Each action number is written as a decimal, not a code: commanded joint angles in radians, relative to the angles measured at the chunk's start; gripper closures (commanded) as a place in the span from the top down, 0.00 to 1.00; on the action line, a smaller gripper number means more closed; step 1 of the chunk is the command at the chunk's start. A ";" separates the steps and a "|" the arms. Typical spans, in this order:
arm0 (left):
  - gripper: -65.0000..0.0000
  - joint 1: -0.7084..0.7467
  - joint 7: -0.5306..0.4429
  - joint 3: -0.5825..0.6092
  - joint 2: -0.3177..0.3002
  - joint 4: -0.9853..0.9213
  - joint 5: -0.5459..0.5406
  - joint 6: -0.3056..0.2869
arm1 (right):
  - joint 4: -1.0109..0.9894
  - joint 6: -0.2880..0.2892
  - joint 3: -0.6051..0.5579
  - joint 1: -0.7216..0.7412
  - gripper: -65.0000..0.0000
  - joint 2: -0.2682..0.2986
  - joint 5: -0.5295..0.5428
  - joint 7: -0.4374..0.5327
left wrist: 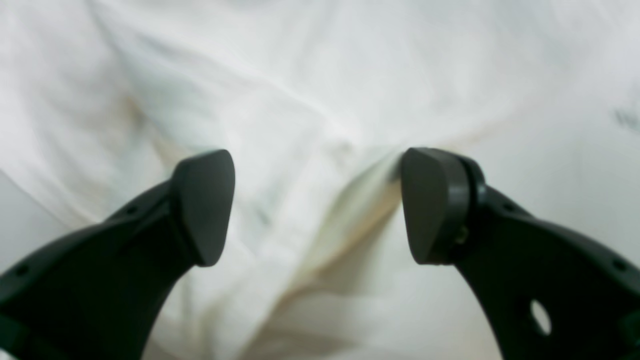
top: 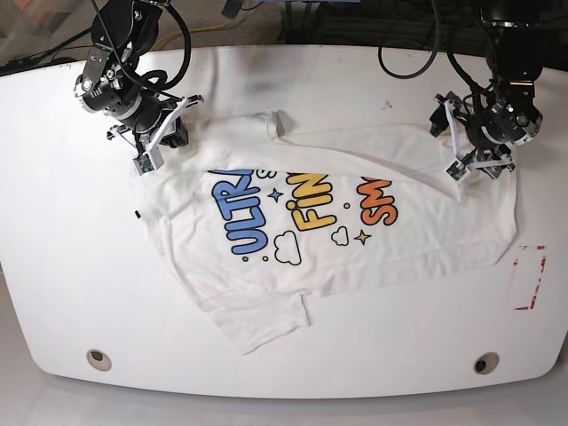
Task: Fold the T-shirt properly
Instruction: 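Release and regrasp the shirt edge with the left gripper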
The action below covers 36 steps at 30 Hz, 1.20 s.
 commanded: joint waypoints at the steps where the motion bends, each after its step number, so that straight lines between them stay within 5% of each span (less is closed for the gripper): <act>1: 0.74 -0.019 -0.013 -0.008 -0.013 -0.005 -0.004 0.002 | 0.020 0.001 0.003 0.006 0.00 0.007 0.011 0.017; 29: 0.72 -0.076 -0.012 -0.009 -0.016 -0.068 -0.009 0.002 | 0.017 0.001 0.003 0.009 0.00 0.007 0.011 0.017; 36: 0.26 -0.076 -0.010 -0.009 -0.011 -0.068 -0.004 0.002 | 0.016 0.001 0.003 0.009 0.00 0.007 0.011 0.017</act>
